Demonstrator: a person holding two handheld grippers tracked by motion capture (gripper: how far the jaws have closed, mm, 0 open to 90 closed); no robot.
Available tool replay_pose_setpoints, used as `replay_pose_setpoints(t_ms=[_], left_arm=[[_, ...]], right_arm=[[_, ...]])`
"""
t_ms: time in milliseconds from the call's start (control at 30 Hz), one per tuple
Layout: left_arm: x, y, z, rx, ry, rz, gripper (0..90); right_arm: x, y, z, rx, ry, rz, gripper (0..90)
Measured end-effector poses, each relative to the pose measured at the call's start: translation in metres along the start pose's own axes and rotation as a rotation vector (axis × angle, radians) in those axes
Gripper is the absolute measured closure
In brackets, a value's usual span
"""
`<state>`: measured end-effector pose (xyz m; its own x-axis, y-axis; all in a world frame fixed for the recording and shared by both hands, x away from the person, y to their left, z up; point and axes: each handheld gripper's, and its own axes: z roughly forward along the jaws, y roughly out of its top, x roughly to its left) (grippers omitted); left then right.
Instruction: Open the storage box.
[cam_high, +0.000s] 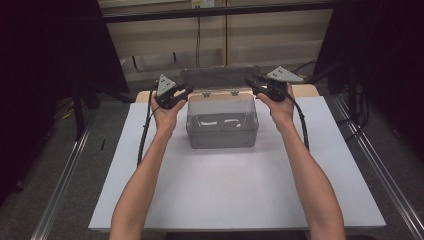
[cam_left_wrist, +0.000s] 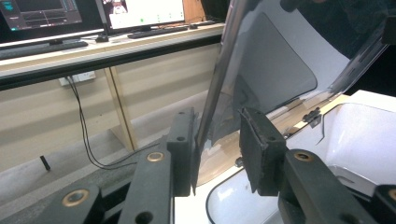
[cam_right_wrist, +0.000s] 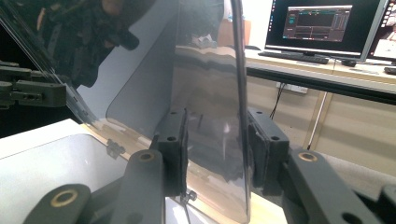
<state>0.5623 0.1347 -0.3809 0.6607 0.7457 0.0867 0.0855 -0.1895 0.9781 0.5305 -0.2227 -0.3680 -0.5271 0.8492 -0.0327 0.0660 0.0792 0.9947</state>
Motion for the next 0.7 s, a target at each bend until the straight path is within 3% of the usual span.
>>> replay_pose_setpoints(t_ms=[400, 633, 700], left_arm=[[0.004, -0.003, 0.013, 0.012, 0.0, -0.004, 67.2], [0.005, -0.005, 0.015, 0.01, 0.004, -0.027, 68.7], [0.007, -0.005, 0.015, 0.016, 0.004, -0.004, 68.7]], right_arm=[[-0.008, -0.002, 0.007, 0.003, -0.003, 0.025, 66.7], [-0.011, -0.004, 0.009, 0.009, -0.008, 0.045, 69.2], [-0.013, -0.005, 0.01, 0.009, -0.011, 0.05, 69.7]])
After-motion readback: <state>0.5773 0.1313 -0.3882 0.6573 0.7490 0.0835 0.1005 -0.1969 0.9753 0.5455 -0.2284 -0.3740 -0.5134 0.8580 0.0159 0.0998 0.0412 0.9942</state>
